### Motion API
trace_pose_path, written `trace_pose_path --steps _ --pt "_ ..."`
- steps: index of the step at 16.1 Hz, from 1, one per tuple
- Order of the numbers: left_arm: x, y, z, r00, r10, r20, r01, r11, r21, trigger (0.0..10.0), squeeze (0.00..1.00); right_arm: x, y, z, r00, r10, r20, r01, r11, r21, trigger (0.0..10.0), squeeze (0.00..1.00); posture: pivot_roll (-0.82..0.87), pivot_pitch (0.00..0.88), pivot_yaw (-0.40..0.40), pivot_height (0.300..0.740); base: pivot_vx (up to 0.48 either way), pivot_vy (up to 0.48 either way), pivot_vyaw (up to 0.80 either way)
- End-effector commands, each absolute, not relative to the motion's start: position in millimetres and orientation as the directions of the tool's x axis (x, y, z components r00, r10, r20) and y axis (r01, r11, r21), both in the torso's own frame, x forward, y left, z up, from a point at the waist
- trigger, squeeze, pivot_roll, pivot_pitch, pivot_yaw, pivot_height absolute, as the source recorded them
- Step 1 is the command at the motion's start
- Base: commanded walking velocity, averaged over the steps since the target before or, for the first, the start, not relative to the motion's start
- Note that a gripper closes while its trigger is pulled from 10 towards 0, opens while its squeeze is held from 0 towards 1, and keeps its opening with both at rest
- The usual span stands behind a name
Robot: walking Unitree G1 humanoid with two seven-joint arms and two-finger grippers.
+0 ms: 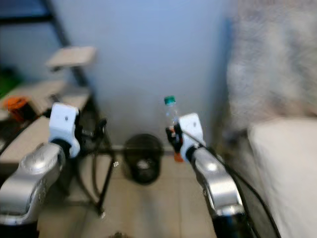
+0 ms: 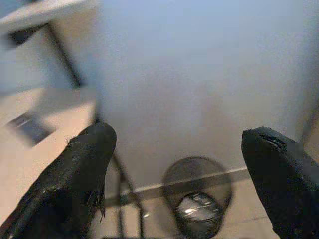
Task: Clean up the room
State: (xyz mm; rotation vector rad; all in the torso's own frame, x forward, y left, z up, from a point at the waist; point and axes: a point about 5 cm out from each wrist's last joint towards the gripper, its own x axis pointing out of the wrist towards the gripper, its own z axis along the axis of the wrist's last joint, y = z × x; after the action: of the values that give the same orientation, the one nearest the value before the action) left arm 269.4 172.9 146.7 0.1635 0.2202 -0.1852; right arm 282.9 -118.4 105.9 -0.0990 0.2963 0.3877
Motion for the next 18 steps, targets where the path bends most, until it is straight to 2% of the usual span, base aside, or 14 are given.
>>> trace_pose_path --steps 1,18 --pt "270.9 175.7 148.9 0.962 -0.155 -0.227 0.191 0.970 0.149 10.0 0.00 283.0 -112.7 110.2 0.878 0.385 -0.284 -0.412 0.910 -0.041 10.0 0.00 -0.01 0.000 0.094 0.740 0.382 0.000 0.00" --pt "265.6 167.9 137.5 0.940 -0.210 -0.270 0.253 0.958 0.136 10.0 0.00 280.1 -116.1 99.8 0.857 0.380 -0.348 -0.419 0.907 -0.042 10.0 0.00 -0.01 0.000 0.091 0.740 0.374 0.000 0.00"
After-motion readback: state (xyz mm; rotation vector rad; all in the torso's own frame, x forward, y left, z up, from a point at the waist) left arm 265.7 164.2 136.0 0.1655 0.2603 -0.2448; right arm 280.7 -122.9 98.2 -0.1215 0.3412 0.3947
